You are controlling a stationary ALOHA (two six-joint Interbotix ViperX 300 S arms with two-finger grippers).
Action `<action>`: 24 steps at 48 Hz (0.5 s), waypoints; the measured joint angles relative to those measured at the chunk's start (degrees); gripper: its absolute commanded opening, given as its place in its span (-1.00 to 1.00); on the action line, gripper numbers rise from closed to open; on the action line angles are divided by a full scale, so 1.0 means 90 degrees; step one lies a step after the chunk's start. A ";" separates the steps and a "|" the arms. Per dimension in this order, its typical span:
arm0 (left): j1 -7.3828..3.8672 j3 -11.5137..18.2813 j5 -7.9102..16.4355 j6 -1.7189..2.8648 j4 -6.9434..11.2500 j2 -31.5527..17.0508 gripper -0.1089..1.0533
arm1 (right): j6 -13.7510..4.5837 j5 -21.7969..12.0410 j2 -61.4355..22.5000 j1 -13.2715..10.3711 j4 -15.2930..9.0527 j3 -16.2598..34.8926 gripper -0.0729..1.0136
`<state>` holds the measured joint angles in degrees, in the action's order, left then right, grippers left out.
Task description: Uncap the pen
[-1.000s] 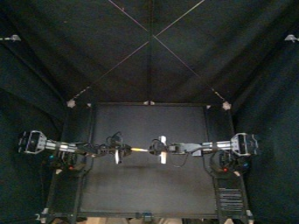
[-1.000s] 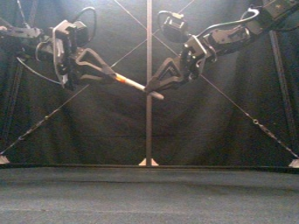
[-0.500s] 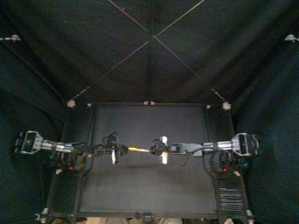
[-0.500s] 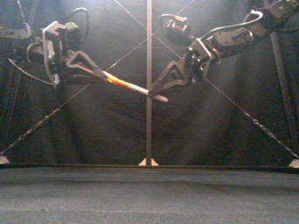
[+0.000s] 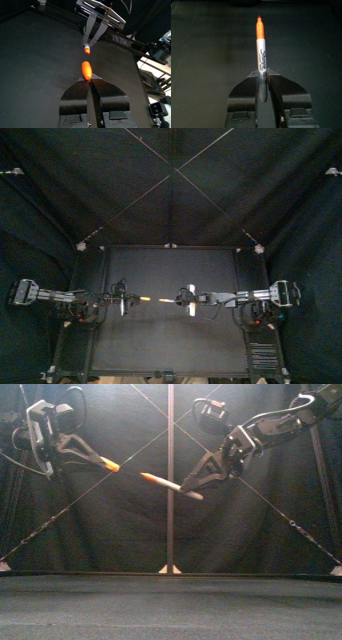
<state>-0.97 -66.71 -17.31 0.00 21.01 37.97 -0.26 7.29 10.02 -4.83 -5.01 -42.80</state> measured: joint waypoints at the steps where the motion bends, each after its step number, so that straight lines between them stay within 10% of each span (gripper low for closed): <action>1: 0.0000 -0.0010 0.0000 -0.0010 0.0000 0.0010 -0.16 | -0.0010 0.0000 0.0010 0.0000 0.0000 -0.0020 0.02; 24: 0.0010 -0.0088 0.0098 0.0000 0.0000 0.0107 -0.16 | -0.0010 0.0000 0.0049 0.0010 0.0000 -0.0049 0.02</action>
<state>-0.88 -67.50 -16.44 0.00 21.01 38.94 -0.35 7.29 10.46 -4.75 -5.01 -43.24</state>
